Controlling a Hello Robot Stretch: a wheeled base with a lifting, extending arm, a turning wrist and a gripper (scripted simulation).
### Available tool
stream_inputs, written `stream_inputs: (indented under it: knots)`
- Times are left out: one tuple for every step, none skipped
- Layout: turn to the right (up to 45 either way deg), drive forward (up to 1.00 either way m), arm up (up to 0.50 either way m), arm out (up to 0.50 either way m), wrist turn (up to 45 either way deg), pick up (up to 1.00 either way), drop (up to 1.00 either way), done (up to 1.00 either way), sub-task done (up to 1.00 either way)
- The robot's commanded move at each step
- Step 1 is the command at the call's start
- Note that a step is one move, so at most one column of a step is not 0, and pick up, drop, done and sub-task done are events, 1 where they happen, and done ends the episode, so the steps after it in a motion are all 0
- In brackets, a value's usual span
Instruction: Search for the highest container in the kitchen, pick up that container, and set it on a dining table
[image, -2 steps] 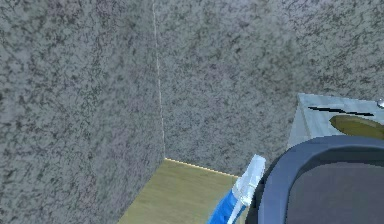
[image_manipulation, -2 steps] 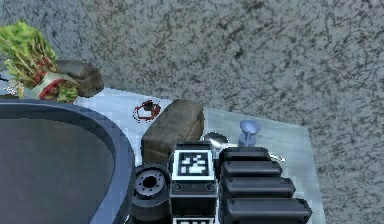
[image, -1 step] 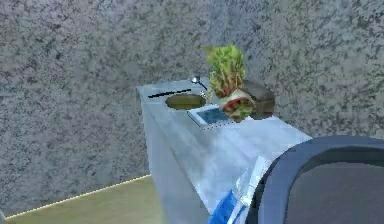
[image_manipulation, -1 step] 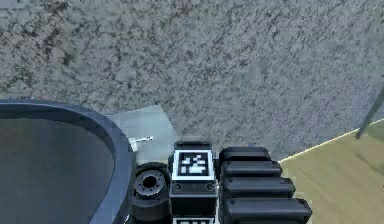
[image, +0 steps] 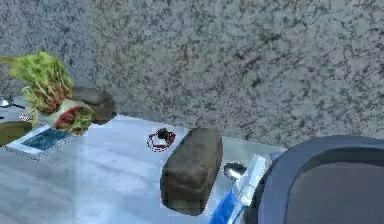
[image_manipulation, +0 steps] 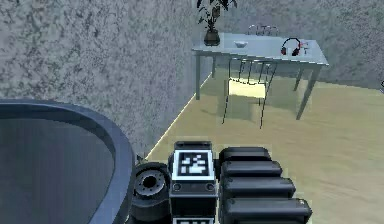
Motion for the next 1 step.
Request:
stream_inputs:
  knots:
    - [-24.0,0.0,0.0,0.0,0.0,0.0,0.0,0.0,0.0]
